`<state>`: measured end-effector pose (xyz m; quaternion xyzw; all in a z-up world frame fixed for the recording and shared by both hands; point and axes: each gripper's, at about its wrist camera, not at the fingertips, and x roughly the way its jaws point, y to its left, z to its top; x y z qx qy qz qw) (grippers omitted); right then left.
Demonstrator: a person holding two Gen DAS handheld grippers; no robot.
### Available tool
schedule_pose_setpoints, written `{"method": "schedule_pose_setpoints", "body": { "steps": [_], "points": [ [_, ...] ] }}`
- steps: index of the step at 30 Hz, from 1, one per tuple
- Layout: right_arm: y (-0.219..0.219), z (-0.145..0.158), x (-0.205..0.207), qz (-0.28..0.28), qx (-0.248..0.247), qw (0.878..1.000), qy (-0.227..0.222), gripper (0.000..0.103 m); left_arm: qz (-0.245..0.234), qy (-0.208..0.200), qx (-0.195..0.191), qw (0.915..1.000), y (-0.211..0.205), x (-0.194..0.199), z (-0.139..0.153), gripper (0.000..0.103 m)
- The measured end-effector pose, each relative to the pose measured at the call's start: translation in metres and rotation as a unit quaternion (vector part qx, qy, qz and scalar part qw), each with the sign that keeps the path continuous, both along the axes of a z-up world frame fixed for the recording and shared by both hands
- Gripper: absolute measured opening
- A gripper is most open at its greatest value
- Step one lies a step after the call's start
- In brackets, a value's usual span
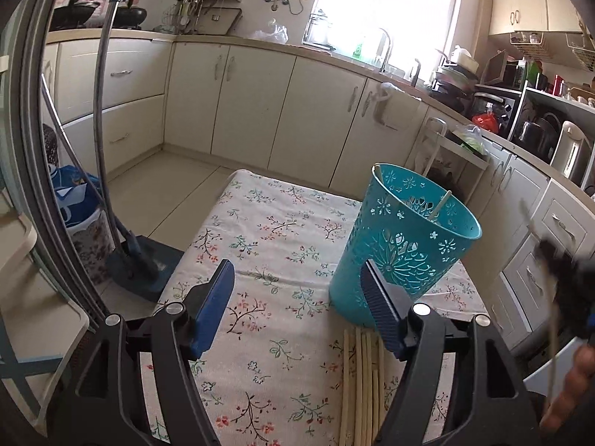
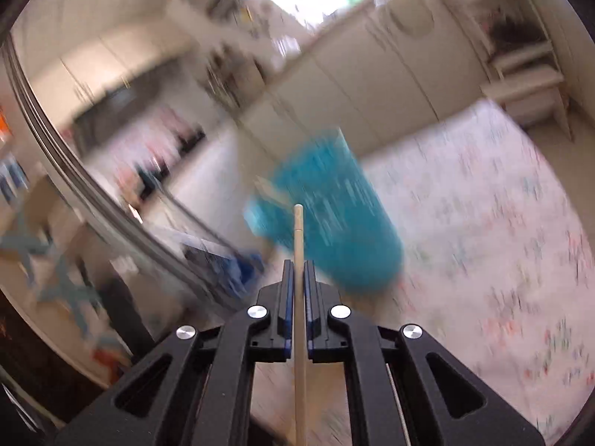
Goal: Organize utensils
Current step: 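Lift the stick with the right gripper and drop it into the teal basket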
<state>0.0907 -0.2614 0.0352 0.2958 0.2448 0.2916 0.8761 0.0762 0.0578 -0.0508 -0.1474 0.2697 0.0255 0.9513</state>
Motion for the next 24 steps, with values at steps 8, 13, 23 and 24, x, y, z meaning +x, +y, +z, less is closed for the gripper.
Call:
{"method": "schedule_pose_setpoints", "body": {
  "steps": [8,13,23,24],
  "points": [
    [0.055,0.087,0.055,-0.185,-0.023,0.966,-0.18,0.006,0.006,-0.04,-0.008,0.9992,-0.01,-0.019,0.02,0.069],
    [0.08,0.053,0.097,-0.21,-0.079,0.964,-0.145,0.006,0.003,-0.048,-0.011,0.9988,-0.01,-0.023,0.022,0.071],
    [0.094,0.004,0.086,-0.162,-0.145,0.97,-0.105,0.007,0.009,-0.037,-0.032,0.9988,-0.002,-0.021,0.013,0.071],
    [0.095,0.004,0.084,-0.155,-0.149,0.971,-0.103,0.007,0.009,-0.036,-0.033,0.9987,-0.002,-0.022,0.014,0.071]
  ]
}}
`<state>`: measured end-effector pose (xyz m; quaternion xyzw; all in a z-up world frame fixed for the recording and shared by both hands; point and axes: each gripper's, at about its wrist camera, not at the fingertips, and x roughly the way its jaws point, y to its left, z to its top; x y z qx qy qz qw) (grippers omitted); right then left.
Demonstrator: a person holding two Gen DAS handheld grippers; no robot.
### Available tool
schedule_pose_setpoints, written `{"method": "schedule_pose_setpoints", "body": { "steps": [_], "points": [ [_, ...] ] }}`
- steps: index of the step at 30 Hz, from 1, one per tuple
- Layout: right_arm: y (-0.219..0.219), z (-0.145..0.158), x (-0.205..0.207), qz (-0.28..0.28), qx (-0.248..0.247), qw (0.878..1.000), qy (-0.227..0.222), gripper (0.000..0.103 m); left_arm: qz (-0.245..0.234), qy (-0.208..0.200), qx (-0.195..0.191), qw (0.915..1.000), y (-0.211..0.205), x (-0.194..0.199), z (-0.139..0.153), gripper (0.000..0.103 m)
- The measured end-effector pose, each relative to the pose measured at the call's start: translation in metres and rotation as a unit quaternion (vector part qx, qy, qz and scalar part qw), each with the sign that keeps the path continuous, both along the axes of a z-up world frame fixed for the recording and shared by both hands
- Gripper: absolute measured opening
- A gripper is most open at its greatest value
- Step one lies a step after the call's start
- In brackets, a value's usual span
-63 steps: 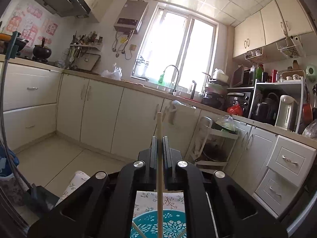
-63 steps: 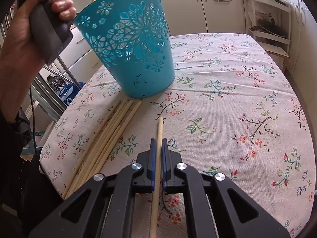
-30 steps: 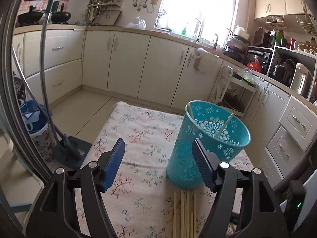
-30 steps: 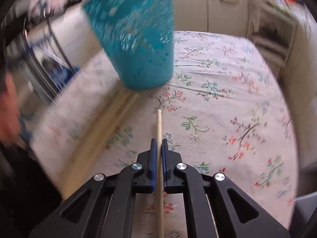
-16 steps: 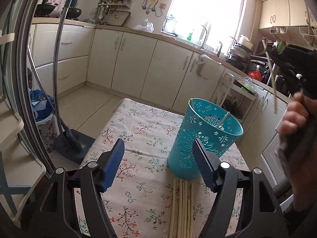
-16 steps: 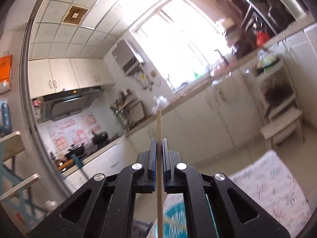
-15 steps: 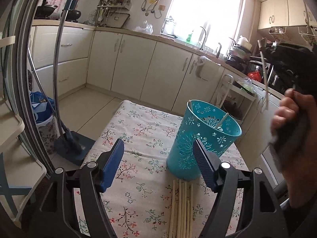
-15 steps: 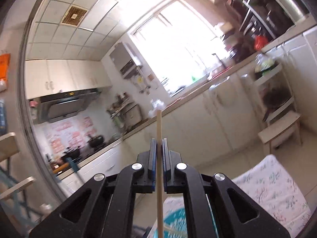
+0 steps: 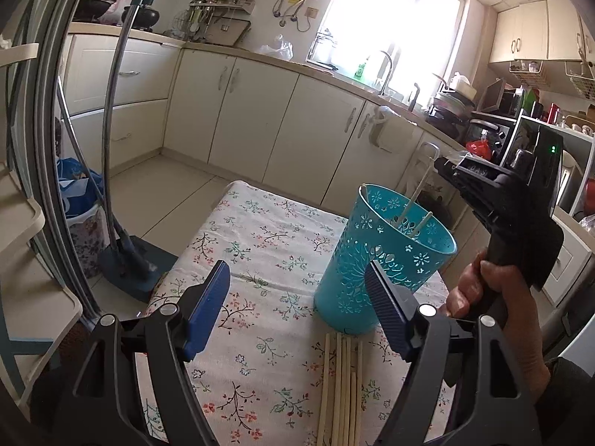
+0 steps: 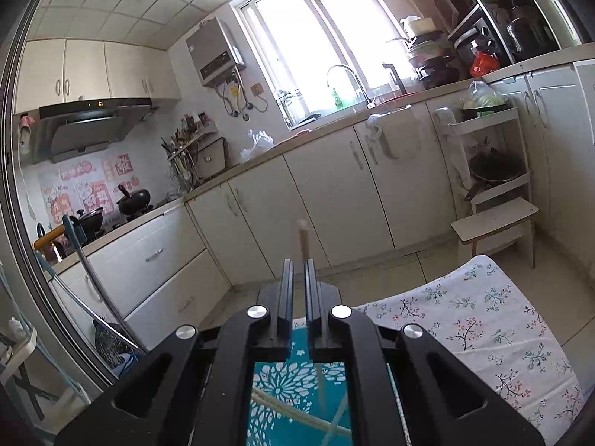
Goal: Organize utensils
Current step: 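Lift the stick with the right gripper and drop it into the teal basket, then return both grippers to the stick bundle and grasp one stick each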
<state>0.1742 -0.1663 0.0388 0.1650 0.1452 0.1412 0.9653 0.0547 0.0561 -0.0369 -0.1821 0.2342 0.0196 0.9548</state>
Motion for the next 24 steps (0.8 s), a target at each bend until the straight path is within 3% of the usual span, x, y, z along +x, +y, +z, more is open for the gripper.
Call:
{"method": "schedule_pose_setpoints", "body": {
  "steps": [4,6,9,12,17,20,24],
  "points": [
    [-0.006,0.006,-0.021,0.008,-0.009,1.0,0.001,0.019,0.001,0.002,-0.002,1.0,0.0,-0.003,0.003,0.071],
    [-0.019,0.012,-0.044,0.004,-0.001,1.0,-0.005,0.029,0.003,0.003,0.0,1.0,-0.001,-0.005,0.004,0.072],
    [-0.034,0.008,-0.082,-0.003,-0.011,1.0,0.013,0.036,0.007,0.006,0.001,1.0,0.0,-0.007,0.005,0.074],
    [-0.033,-0.023,-0.109,0.012,-0.056,0.995,0.08,0.038,0.011,0.011,0.001,0.9999,0.001,-0.01,0.004,0.075],
    [-0.016,-0.097,-0.13,0.057,-0.093,0.97,0.216,0.038,0.006,0.026,0.001,0.9996,-0.002,-0.015,0.0,0.076],
    [-0.001,-0.122,-0.142,0.074,-0.121,0.96,0.241,0.038,0.005,0.029,0.01,0.9995,-0.003,-0.022,0.0,0.079],
    [0.009,-0.136,-0.135,0.063,-0.139,0.956,0.251,0.037,0.007,0.039,0.01,0.9991,-0.002,-0.028,-0.003,0.079]
  ]
}}
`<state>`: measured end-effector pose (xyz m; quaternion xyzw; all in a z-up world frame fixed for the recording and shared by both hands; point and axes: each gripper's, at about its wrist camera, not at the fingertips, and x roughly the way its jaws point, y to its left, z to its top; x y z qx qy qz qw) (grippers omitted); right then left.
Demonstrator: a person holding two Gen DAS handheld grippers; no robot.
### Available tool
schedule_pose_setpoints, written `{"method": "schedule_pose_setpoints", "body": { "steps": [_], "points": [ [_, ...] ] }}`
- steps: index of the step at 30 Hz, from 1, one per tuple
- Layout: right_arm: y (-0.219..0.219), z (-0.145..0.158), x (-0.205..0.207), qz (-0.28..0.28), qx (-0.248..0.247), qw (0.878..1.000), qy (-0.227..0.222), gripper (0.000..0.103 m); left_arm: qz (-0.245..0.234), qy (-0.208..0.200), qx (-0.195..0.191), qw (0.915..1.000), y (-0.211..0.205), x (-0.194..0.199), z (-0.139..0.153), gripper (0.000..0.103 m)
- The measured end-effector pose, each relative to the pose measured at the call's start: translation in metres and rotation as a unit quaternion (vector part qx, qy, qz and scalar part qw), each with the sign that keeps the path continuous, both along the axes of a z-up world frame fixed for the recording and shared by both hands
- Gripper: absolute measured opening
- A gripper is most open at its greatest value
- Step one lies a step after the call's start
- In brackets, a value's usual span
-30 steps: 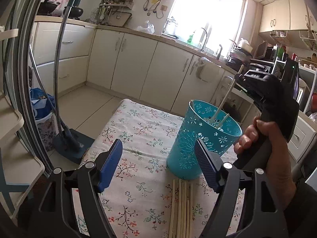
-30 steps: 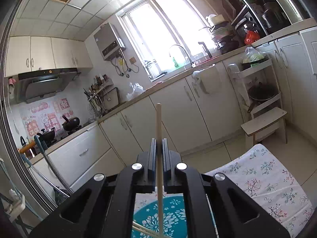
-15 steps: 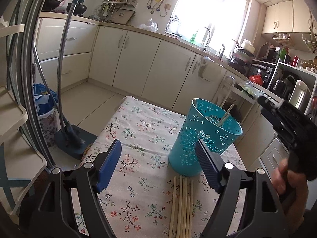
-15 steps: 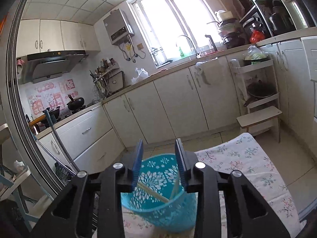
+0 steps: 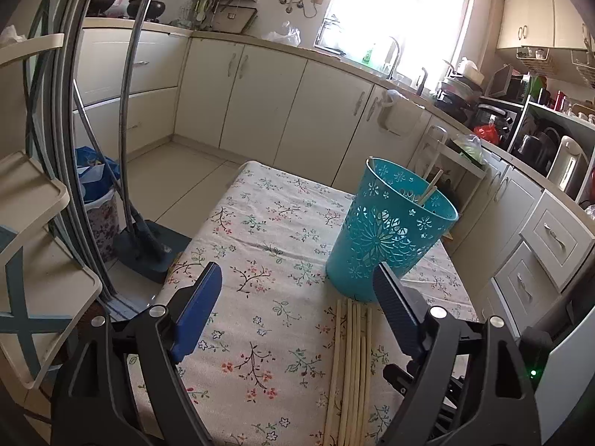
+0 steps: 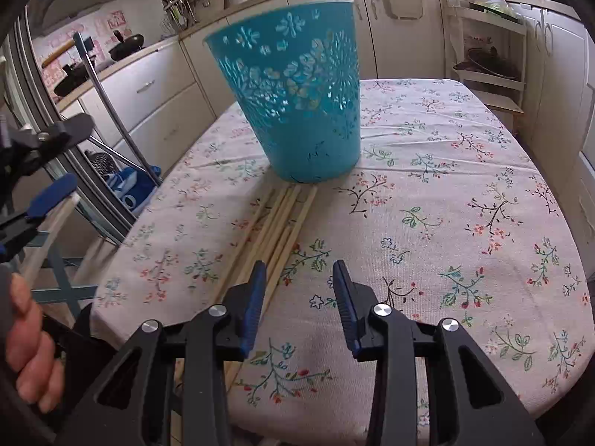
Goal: Organize utensils
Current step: 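Return both grippers to the stick bundle and grasp one stick each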
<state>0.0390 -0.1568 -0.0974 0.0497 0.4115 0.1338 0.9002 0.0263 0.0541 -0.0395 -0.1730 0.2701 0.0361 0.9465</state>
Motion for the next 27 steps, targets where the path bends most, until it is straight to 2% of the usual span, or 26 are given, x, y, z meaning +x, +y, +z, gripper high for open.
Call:
{"method": "schedule_pose_setpoints", "body": {
  "steps": [7,9,12,16,19,22,24,27],
  "points": [
    [0.018,-0.006,0.03,-0.001,-0.042,0.999,0.012,0.032,-0.01,0.007,0.009,0.9999,-0.004,-0.005,0.0,0.08],
    [0.018,-0.006,0.031,0.007,-0.057,0.998,0.015,0.024,-0.015,0.014,0.015,0.9997,-0.006,-0.003,-0.002,0.081],
    [0.008,-0.006,0.027,0.017,-0.081,0.997,0.014,0.014,-0.033,0.044,0.033,0.9979,-0.014,0.009,-0.014,0.081],
    [-0.015,-0.004,0.018,0.035,-0.106,0.994,0.011,0.013,-0.065,0.089,0.069,0.9914,-0.033,0.032,-0.036,0.081],
    [-0.032,-0.001,0.014,0.054,-0.105,0.993,0.019,0.013,-0.086,0.125,0.101,0.9834,-0.049,0.054,-0.055,0.081],
    [-0.049,0.001,0.012,0.049,-0.092,0.994,0.024,0.013,-0.093,0.147,0.121,0.9774,-0.059,0.07,-0.068,0.081],
    [-0.058,0.001,0.015,0.037,-0.071,0.996,0.029,0.019,-0.095,0.157,0.131,0.9743,-0.064,0.077,-0.074,0.081],
    [-0.062,0.0,0.021,0.028,-0.047,0.998,0.032,0.021,-0.095,0.175,0.139,0.9702,-0.066,0.086,-0.083,0.079]
  ]
}}
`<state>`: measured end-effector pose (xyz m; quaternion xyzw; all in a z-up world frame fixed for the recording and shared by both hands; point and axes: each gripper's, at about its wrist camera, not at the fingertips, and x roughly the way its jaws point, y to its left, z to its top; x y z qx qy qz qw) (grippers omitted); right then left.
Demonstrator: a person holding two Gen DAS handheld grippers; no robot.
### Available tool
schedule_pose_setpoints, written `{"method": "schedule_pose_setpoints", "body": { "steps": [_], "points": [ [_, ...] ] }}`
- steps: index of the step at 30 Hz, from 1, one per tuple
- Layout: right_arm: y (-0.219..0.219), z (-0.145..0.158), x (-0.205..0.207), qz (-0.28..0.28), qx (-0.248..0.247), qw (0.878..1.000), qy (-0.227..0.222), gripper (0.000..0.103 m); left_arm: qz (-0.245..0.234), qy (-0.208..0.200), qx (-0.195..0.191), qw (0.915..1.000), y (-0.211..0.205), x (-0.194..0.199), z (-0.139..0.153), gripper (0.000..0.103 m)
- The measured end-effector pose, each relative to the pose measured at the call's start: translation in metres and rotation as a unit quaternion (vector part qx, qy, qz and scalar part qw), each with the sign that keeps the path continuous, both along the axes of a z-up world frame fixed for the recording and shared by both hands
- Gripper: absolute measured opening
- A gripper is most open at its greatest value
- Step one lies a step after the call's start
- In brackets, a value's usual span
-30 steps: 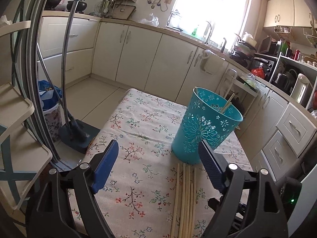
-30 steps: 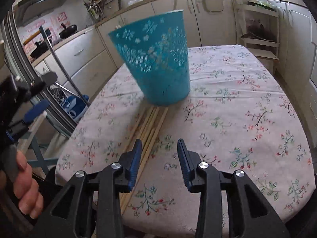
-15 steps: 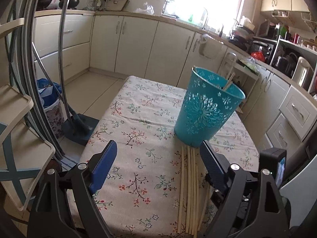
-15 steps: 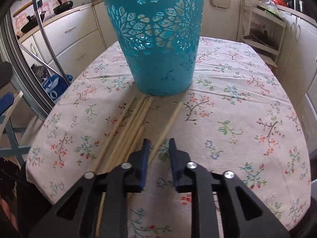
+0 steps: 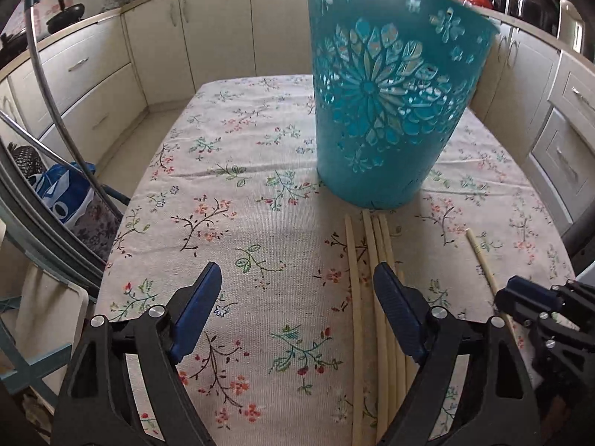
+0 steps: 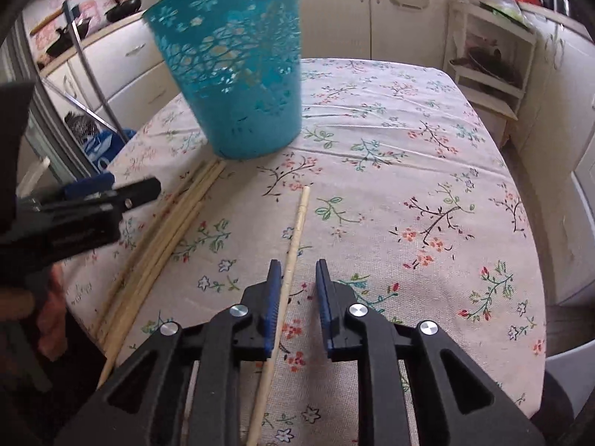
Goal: Organize utensils
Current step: 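Return both grippers to the stick bundle and grasp one stick each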
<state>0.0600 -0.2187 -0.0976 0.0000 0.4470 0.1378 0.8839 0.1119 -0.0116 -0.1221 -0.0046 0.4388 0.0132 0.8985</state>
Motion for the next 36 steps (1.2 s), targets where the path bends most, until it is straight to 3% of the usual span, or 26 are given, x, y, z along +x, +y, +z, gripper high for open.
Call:
{"method": "schedule_pose_setpoints", "body": {
  "steps": [7,18,21,23,26,29,32,36],
  "points": [
    [0.008,-0.001,0.012,-0.003,-0.004,1.0,-0.012,0.029,-0.006,0.021,0.003,0.9998,-0.004,0.012,-0.013,0.066],
    [0.014,-0.002,0.02,0.006,-0.031,0.999,-0.02,0.03,-0.022,0.011,0.009,0.9997,-0.016,0.02,-0.013,0.062],
    [0.017,-0.002,0.022,0.011,-0.038,0.999,-0.019,0.029,-0.027,0.008,0.006,0.9996,-0.017,0.022,-0.012,0.052],
    [0.017,-0.001,0.023,0.015,-0.038,0.999,-0.015,0.022,-0.033,0.006,0.001,0.9994,-0.019,0.021,-0.01,0.033],
    [0.017,-0.001,0.024,0.022,-0.045,0.999,-0.013,0.02,-0.034,0.006,-0.014,0.9993,-0.018,0.022,-0.008,0.012],
    [0.015,-0.001,0.024,0.023,-0.051,0.998,-0.015,0.02,-0.031,0.002,-0.023,0.9993,-0.018,0.02,-0.008,0.01],
    [0.019,-0.001,0.023,0.029,-0.066,0.997,-0.019,0.02,-0.034,-0.001,-0.005,0.9994,-0.023,0.02,-0.011,0.01],
    [0.019,-0.001,0.022,0.03,-0.057,0.998,-0.015,0.011,-0.046,0.008,-0.018,0.9987,-0.024,0.021,-0.008,0.004]
  ]
}}
